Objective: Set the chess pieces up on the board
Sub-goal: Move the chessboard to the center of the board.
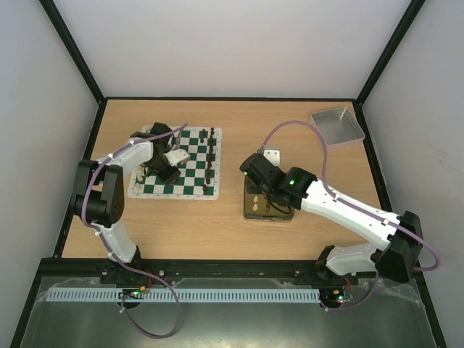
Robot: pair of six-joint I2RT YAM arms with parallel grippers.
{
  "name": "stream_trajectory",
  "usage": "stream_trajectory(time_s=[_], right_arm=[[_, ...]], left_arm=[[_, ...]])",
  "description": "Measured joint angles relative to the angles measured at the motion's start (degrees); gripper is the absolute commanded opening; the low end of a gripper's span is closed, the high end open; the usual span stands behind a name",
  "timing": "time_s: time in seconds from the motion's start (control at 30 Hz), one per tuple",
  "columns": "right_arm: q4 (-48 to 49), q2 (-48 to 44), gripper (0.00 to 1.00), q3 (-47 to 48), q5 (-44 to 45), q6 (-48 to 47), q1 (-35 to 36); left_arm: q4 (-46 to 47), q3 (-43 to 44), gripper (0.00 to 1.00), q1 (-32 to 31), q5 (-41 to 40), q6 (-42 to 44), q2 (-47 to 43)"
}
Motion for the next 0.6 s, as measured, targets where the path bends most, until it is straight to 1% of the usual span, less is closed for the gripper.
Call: stream_trajectory(time_s=[0.6], right_arm=[[-0.9, -3.48, 0.49, -1.01, 0.48, -1.07, -0.92]], left_arm=[[3.52, -0.87, 0.56, -0.13, -2.62, -1.16, 5.07]])
